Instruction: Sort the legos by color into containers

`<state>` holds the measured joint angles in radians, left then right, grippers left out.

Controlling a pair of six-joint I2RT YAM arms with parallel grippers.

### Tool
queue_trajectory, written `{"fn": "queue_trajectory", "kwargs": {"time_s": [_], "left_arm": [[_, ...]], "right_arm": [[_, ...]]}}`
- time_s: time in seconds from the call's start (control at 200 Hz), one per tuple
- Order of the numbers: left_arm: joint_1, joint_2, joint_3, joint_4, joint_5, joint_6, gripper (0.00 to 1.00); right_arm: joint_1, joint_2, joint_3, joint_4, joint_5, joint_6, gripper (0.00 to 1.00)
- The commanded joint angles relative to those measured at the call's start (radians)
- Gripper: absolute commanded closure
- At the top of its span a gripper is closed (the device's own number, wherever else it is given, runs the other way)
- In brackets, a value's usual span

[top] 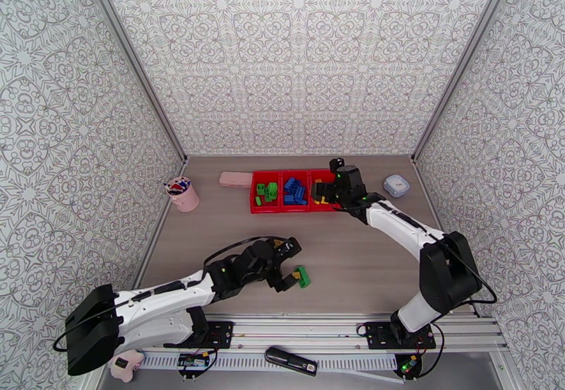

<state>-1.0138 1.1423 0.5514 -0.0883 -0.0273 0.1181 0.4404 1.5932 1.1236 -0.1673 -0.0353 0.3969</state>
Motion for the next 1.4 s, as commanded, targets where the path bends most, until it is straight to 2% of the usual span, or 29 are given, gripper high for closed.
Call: {"fn": "queue_trajectory", "kwargs": {"time_s": [0.0, 0.135, 0.66, 1.135, 1.19, 1.395], "left_arm": [[-0.042, 0.04, 0.043, -0.056, 0.057, 0.043, 0.0], [-0.067, 0.091, 0.068, -0.058, 0.059, 0.011, 0.0], [-0.051, 0.346, 0.158, -0.061, 0.104, 0.031, 0.0], [0.001, 0.531, 0.257, -0.079, 0.158, 0.012, 0.01], [-0.001, 0.539, 0.264, -0.08, 0.168, 0.011, 0.03], [0.009, 0.537, 0.255, -0.073, 0.189, 0.005, 0.23]], "right_arm": [[0.003, -0.039, -0.045, 0.009, 0.006, 0.029, 0.1], [0.003, -0.056, -0.072, 0.015, 0.009, 0.046, 0.1], [0.003, -0.068, -0.109, 0.011, 0.027, 0.059, 0.09], [0.007, -0.064, -0.105, -0.018, 0.015, 0.058, 0.09], [0.008, -0.062, -0.106, -0.022, 0.014, 0.059, 0.09], [0.011, -0.059, -0.107, -0.024, 0.009, 0.063, 0.09]]}}
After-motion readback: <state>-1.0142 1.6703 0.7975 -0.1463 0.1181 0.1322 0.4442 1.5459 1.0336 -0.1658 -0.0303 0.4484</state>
